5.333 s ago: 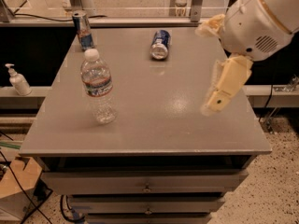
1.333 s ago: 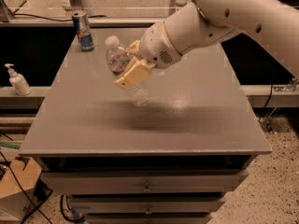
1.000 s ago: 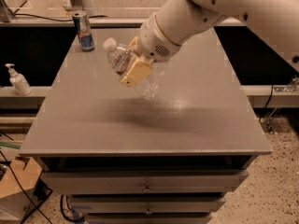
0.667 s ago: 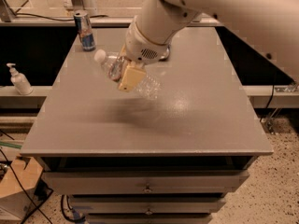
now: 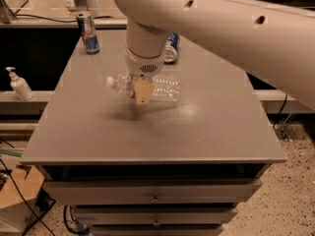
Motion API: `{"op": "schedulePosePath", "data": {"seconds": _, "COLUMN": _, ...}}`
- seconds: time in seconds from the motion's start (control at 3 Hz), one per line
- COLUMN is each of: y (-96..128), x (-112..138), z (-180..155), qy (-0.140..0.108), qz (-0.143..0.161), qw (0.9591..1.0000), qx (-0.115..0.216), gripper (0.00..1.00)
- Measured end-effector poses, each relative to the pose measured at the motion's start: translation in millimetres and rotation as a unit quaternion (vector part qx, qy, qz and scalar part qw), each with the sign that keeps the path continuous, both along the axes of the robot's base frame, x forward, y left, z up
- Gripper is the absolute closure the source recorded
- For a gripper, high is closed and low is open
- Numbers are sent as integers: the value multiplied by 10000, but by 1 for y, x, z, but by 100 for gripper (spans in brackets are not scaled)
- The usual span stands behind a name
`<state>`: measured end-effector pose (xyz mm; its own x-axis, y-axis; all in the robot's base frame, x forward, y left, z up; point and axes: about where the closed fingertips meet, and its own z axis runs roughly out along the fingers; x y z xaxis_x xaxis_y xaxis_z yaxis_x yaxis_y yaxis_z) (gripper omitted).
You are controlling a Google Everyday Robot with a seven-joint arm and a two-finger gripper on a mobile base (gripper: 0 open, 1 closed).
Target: Knock water bottle over
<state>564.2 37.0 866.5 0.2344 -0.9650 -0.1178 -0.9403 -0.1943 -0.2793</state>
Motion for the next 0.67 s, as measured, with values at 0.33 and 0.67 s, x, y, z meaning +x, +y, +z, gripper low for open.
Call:
{"op": "schedulePosePath", "data": {"seconds": 0.33, "y": -11, "x": 8, "z": -8, "qy": -51, "qz": 5, "qw": 9997, "qx": -219, "gripper": 0}}
{"op": "schedulePosePath", "data": {"seconds": 0.67, "y": -11, "x": 8, "z": -9, "qy": -39, "qz": 10, "qw": 9998, "qx": -217, "gripper": 0}}
